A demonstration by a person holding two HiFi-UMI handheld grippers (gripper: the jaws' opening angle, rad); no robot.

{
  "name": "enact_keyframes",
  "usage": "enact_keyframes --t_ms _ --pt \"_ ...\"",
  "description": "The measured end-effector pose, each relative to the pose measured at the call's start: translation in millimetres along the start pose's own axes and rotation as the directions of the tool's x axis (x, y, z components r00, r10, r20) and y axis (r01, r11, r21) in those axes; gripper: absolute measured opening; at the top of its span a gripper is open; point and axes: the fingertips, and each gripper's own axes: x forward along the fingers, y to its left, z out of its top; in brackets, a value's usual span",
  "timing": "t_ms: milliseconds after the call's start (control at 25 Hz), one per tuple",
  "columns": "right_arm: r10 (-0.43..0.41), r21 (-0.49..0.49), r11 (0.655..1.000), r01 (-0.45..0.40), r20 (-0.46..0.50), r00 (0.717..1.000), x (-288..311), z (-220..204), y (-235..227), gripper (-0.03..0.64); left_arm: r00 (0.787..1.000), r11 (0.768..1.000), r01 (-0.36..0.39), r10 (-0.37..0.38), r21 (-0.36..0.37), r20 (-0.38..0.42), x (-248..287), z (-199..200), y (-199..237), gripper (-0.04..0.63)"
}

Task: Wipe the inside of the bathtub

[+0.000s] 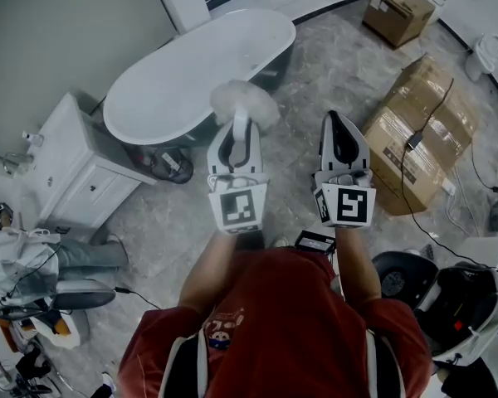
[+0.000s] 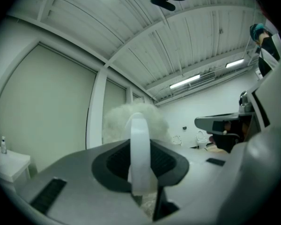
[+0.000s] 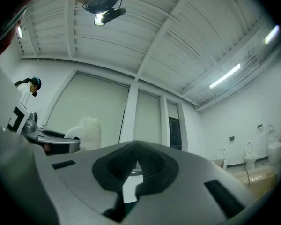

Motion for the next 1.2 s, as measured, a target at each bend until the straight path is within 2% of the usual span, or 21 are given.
enact_keyframes --t_ms 360,720,920,1080,1200 --pt "-0.011 -0.020 1.000 0.011 -0.012 1.000 49 -24 -20 0.012 1.000 1.000 0.028 -0.027 -0.013 0.006 60 -19 3 0.094" --pt "-0.032 -0.070 0.997 0.029 -0.035 0.999 132 -45 -38 0.012 0.997 0.997 0.071 -0.070 -0.033 0.021 148 -32 25 0.094" --pt "-0.057 -0.083 0.995 0.055 -0.029 0.998 190 -50 -33 0.012 0.994 0.994 0.104 -0.104 -0.015 0.019 196 -39 59 0.094" --pt "-0.070 -0.087 0.994 0.067 -0.034 0.997 231 -63 -25 0.012 0.994 0.992 0.111 -0.109 -0.056 0.027 231 -45 86 0.094" --pt "-0.073 -0.093 0.993 0.070 -0.031 0.997 260 -72 -17 0.012 0.991 0.991 0.135 -0.134 -0.020 0.025 255 -58 104 0.094"
